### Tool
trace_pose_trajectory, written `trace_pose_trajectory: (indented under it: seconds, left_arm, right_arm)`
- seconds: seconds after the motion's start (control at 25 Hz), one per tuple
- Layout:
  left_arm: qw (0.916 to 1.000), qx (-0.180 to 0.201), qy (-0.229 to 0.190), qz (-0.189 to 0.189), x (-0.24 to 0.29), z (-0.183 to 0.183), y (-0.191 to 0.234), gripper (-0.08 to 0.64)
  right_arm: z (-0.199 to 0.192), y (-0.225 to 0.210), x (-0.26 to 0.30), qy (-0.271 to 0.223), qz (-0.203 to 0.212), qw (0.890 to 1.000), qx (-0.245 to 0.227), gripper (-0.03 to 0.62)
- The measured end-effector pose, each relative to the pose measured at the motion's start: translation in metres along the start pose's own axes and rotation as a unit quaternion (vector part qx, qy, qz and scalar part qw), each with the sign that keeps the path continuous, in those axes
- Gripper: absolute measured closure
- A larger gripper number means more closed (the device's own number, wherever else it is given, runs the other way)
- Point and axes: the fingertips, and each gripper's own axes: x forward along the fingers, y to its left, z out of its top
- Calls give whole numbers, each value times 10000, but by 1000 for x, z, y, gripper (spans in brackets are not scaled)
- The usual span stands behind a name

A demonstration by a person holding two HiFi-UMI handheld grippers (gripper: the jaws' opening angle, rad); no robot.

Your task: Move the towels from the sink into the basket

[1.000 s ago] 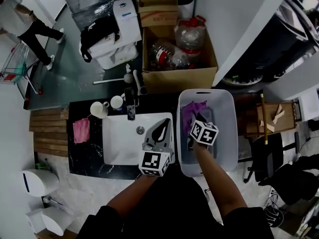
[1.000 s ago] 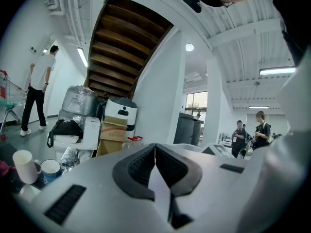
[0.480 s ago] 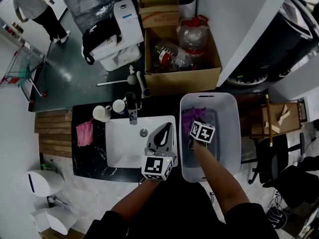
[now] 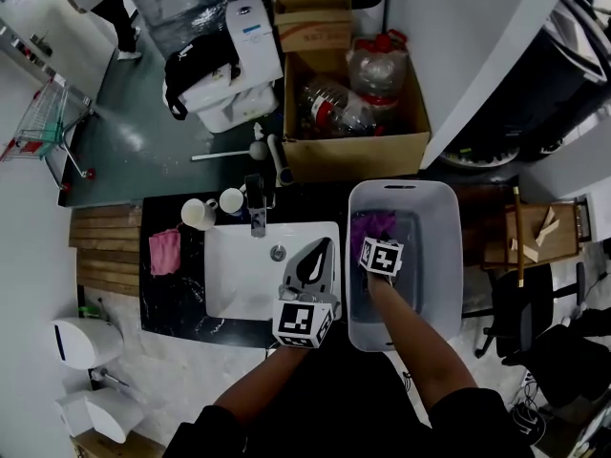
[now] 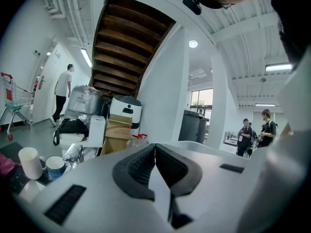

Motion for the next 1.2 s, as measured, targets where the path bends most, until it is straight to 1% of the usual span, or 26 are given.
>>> trace_pose_trajectory:
  seconds: [0.12,0.28,0.4,0.52,0.6,0.72,0.8,0.88,0.96,1.08,1.2]
  left_arm:
    - [10000,-1,-21,24,-3,0,0,545]
    - [10000,15,-50,5,-6,1,-3,545]
    - [10000,21,-74,-19,-8,2,-5,545]
    - [9999,26,-93,-37,-9,3,-7,545]
    - [9999,30,-104,-50,-9,3,-7,545]
    - [9999,23,-121,-73,-9,5,-9,545]
    - [9999,27,-138,-95,-9,7,-11,545]
    - [9998,32,-136,-114,-10,6,-11,545]
    - [9998,32,-130,-128,-10,6,-11,545]
    - [9998,4,-137,-124,-10,7,-12,545]
    - [9998,17,-161,-124,-12,10,-16,545]
  right_arm:
    - [1,4,-1,-13,44,9998,-174,356]
    - [7,4,-4,-124,27,9975,-701,328]
    - [20,5,-12,-275,-32,9926,-1179,316]
    - [32,9,-21,-417,-57,9847,-1693,313]
    - [37,11,-25,-466,-47,9807,-1898,313]
    - [40,11,-28,-503,60,9821,-1816,313]
    - [43,13,-31,-560,182,9852,-1608,318]
    - [43,19,-39,-589,376,9882,-1365,347]
    - [44,28,-50,-640,564,9891,-1202,354]
    - [49,40,-68,-819,738,9864,-1217,376]
    - [55,49,-87,-1065,895,9814,-1321,401]
